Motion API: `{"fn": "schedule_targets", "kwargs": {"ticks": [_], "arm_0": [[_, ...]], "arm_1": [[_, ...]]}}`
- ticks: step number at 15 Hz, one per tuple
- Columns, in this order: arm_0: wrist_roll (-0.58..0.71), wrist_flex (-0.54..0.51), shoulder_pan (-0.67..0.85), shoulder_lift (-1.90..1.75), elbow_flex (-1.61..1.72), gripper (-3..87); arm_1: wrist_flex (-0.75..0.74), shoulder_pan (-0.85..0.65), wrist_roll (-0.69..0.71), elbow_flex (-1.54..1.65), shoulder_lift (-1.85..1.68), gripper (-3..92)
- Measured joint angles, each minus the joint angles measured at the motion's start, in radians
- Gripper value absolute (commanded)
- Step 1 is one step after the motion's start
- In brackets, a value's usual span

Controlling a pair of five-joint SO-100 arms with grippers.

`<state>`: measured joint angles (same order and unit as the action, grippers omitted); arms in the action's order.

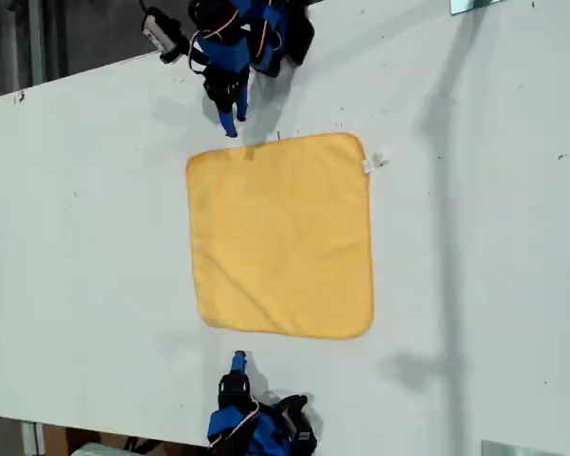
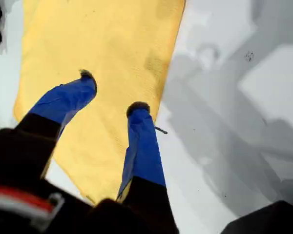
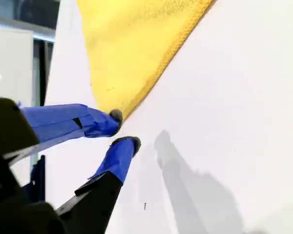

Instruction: Grasp corners of a square towel and fold twice.

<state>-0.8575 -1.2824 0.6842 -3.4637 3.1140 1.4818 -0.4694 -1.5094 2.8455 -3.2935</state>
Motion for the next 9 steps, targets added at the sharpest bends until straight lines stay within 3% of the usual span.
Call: {"fn": "schedule_targets", "kwargs": {"ticks": [5, 6, 9], "arm_0": [[-0.025, 0.0, 0.002, 0.0, 0.0, 6.9], [-0.138, 0.0, -0.012, 0.0, 0.003, 6.9], [-0.419, 0.0, -0.29, 0.0, 0.006, 9.6]], "arm_1": [[0.0, 0.011, 0.0, 0.0, 0.0, 17.4], [0.0, 0.006, 0.0, 0.0, 0.0, 17.4], [0.0, -0.089, 0.006, 0.0, 0.0, 17.7]]}}
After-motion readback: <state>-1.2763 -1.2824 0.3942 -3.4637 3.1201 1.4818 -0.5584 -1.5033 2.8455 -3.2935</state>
